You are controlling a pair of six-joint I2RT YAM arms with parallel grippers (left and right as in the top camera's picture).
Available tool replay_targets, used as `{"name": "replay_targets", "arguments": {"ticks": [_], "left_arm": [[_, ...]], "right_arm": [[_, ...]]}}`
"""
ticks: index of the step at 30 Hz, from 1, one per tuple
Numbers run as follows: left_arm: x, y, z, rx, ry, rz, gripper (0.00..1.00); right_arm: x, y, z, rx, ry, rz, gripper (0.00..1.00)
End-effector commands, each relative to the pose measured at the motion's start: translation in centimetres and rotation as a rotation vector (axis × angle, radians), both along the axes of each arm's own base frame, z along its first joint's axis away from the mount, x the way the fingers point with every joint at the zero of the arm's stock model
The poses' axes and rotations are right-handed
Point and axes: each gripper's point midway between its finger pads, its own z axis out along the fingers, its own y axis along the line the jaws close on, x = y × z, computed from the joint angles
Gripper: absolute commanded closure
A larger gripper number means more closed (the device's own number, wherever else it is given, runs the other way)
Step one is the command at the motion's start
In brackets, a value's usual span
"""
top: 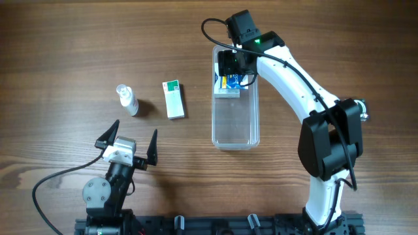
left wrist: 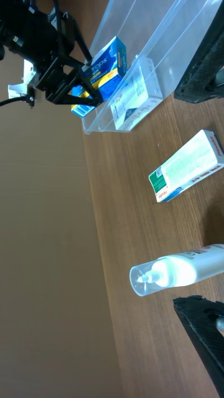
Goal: Pack container
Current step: 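Carry the VapoDrops box into the container on top of the pack, then release the VapoDrops box and withdraw the right gripper rightward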
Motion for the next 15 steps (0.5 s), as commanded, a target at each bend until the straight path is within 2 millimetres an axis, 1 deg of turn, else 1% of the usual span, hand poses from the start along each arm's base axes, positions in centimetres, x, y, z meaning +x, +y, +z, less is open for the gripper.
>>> {"name": "replay_targets", "arguments": {"ticks": [1,6,15], "left_arm": [[0.0,0.0,-0.2,0.001,0.001,-0.002,0.00],[0.0,0.0,-0.2,0.001,0.001,-0.002,0.00],[0.0,0.0,-0.2,0.001,0.001,-0.002,0.00]], "right_arm": [[0.4,0.4,-0.5,0.004,0.003,-0.023,0.21],[-0.1,0.2,-0.9,-0.005,0.023,-0.021,0.21],[-1.0,1.5,-1.2,0.005,0.040,0.010,0.21]]}}
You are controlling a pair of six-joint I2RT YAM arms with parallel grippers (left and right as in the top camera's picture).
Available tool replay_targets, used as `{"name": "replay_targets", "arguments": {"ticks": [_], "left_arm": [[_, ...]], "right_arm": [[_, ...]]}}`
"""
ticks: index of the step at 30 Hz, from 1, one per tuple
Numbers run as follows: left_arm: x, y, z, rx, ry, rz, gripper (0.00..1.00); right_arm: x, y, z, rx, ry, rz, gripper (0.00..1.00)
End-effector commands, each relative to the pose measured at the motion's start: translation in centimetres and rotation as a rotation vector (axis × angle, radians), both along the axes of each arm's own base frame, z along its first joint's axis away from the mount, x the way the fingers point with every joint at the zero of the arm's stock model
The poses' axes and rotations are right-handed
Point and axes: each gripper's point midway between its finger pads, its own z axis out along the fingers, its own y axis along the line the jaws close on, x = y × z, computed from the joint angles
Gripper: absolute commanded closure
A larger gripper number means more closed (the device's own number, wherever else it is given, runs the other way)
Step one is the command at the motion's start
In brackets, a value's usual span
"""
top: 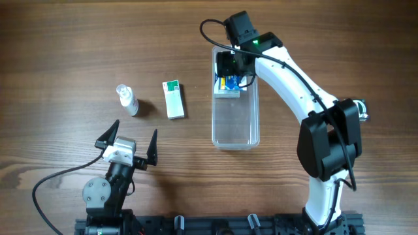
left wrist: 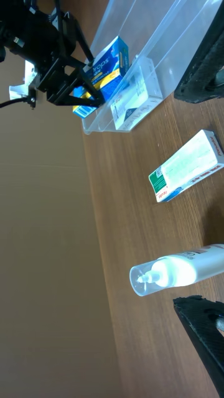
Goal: Pack container
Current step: 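Release the VapoDrops box and withdraw the right gripper rightward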
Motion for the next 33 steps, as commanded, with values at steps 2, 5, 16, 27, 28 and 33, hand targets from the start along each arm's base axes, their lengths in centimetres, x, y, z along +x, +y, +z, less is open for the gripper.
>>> {"name": "replay_targets", "arguments": {"ticks": [2,5,16,27,28,33], "left_arm": [[0.0,0.0,-0.2,0.001,0.001,-0.002,0.00],[0.0,0.0,-0.2,0.001,0.001,-0.002,0.00],[0.0,0.0,-0.2,0.001,0.001,-0.002,0.00],[0.0,0.0,-0.2,0.001,0.001,-0.002,0.00],[0.0,0.0,-0.2,0.001,0.001,-0.002,0.00],[0.0,0.0,-0.2,0.001,0.001,-0.002,0.00]], "right_arm": [[-0.6,0.9,-1.1,0.003,0.030,0.010,0.20],[-0.7,0.9,-1.1,0.001,0.034,0.010,0.20],[-0.9,0.8,-1.2,-0.003,0.042,0.011,0.16],[-0.5,0.9,1.3,-0.001,0.009,0.035,0.15],[0.1,1.0,4.1,0.018,-0.043,0.036,0.13],[0.3,-8.5,15.7,-0.071,-0.229,-0.139,0.07]]}}
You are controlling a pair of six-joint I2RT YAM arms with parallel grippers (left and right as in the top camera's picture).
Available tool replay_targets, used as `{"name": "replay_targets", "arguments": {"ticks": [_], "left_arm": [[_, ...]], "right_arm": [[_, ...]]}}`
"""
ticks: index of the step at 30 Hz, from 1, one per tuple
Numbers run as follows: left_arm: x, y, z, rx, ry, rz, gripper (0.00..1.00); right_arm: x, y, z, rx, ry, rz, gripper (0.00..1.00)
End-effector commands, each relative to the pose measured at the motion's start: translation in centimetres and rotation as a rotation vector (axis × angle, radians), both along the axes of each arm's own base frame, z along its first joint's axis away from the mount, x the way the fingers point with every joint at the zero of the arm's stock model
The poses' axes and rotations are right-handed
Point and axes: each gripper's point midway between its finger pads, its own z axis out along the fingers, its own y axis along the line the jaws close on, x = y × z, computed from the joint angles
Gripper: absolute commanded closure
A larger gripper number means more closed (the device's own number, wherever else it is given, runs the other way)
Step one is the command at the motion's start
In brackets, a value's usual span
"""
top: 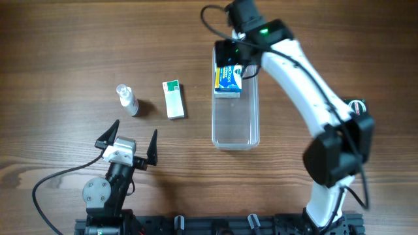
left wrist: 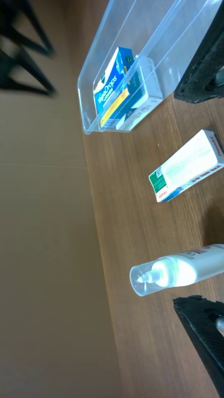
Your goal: Pack container
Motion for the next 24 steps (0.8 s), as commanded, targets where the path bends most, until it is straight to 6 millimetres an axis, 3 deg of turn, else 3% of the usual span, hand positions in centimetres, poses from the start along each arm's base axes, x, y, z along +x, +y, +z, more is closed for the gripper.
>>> {"name": "replay_targets", "arguments": {"ticks": [1,2,3,5,7,11,17,21,24], "left_arm": [[0.0,0.0,-0.2,0.001,0.001,-0.002,0.00],[0.0,0.0,-0.2,0.001,0.001,-0.002,0.00],[0.0,0.0,-0.2,0.001,0.001,-0.002,0.00],[0.0,0.0,-0.2,0.001,0.001,-0.002,0.00],[0.0,0.0,-0.2,0.001,0.001,-0.002,0.00],[0.0,0.0,-0.2,0.001,0.001,-0.002,0.00],[0.0,0.0,-0.2,0.001,0.001,-0.002,0.00],[0.0,0.0,-0.2,0.001,0.001,-0.002,0.00],[0.0,0.0,-0.2,0.001,0.001,-0.002,0.00]], "right_arm": [[-0.3,-9.8,7.9,-0.092,-0.138,-0.201,0.05],[-1.4,-13.8,8.3,-0.125,-0.102,-0.258,0.03],[-2.1,-15.9,8.3,-0.143,-0.073,-0.290,0.02],[-4.7,-22.7,6.5,-0.107,0.074,-0.464,0.01],[-6.4,-26.1,4.6,0.071,0.168,-0.690,0.01],[-8.9,-30.0,2.7,0.262,0.267,-1.123,0.00],[-9.4,-33.1,-0.6,0.237,0.248,-1.276,0.00],[-11.8,-34.2,-4.0,0.300,0.316,-1.564,0.00],[-12.1,-34.8,-5.6,0.254,0.309,-1.525,0.00]]}}
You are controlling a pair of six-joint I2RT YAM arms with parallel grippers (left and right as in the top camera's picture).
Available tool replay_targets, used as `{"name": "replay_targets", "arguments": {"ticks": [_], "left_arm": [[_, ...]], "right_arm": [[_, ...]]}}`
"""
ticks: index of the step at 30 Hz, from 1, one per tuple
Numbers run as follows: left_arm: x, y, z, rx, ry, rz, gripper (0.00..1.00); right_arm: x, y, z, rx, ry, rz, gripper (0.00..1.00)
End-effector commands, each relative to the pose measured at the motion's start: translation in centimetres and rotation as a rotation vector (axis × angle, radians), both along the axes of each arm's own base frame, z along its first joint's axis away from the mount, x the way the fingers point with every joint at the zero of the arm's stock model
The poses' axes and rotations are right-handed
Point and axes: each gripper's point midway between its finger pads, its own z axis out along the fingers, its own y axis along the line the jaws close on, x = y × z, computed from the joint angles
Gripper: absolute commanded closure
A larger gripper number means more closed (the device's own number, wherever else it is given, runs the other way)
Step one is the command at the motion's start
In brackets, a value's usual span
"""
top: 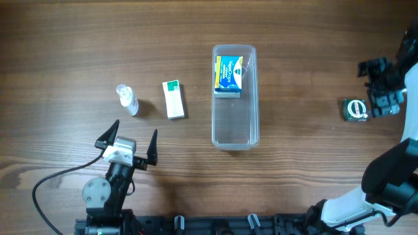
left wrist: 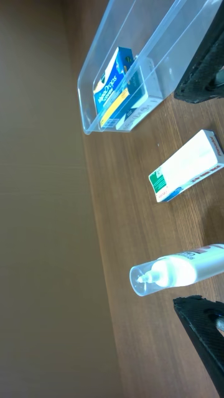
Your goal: Pack container
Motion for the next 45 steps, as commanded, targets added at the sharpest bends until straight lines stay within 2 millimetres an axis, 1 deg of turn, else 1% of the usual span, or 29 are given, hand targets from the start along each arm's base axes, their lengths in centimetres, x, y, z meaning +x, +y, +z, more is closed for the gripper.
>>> {"name": "replay_targets", "arguments": {"ticks": [1,3,6,9,11,13,14,18,20,24,29,35,38,45], "left_arm": [[0.0,0.0,-0.2,0.001,0.001,-0.002,0.00],[0.0,0.0,-0.2,0.001,0.001,-0.002,0.00],[0.0,0.0,-0.2,0.001,0.001,-0.002,0.00],[0.0,0.0,-0.2,0.001,0.001,-0.002,0.00],[0.0,0.0,-0.2,0.001,0.001,-0.002,0.00],[0.0,0.0,-0.2,0.001,0.001,-0.002,0.00],[0.0,0.0,-0.2,0.001,0.001,-0.002,0.00],[0.0,0.0,-0.2,0.001,0.001,-0.002,0.00],[0.0,0.0,-0.2,0.001,0.001,-0.002,0.00],[0.0,0.0,-0.2,0.001,0.001,-0.002,0.00],[0.0,0.0,-0.2,0.001,0.001,-0.002,0.00],[0.0,0.0,-0.2,0.001,0.001,-0.002,0.00],[0.0,0.0,-0.2,0.001,0.001,-0.002,0.00],[0.0,0.0,-0.2,0.001,0.001,-0.002,0.00]], "right_arm": [[-1.2,-1.4,-1.7,-0.068,0.062,-0.019,0.00],[-1.9,-3.1,-2.5,-0.170,0.101,-0.019,0.00],[-0.8,-3.5,-3.0,-0.186,0.068,-0.003,0.00],[-0.7,-3.0,-5.9,-0.127,0.124,0.012,0.00],[-0.6,-2.1,-8.5,-0.055,0.162,0.020,0.01],[-0.3,-2.0,-9.8,-0.034,0.171,0.022,0.00],[-0.2,-2.0,-10.1,-0.033,0.172,0.021,0.00],[0.4,-1.9,-10.3,-0.018,0.146,-0.002,0.01],[1.1,-2.0,-10.3,-0.019,0.118,-0.005,0.00],[1.2,-2.0,-10.3,-0.019,0.112,-0.028,0.00],[0.7,-2.3,-10.3,-0.035,0.135,-0.052,0.00],[1.1,-2.5,-10.2,-0.045,0.117,-0.054,0.01],[1.1,-3.1,-10.2,-0.077,0.121,-0.060,0.01],[0.4,-2.9,-10.2,-0.074,0.152,-0.048,0.01]]}}
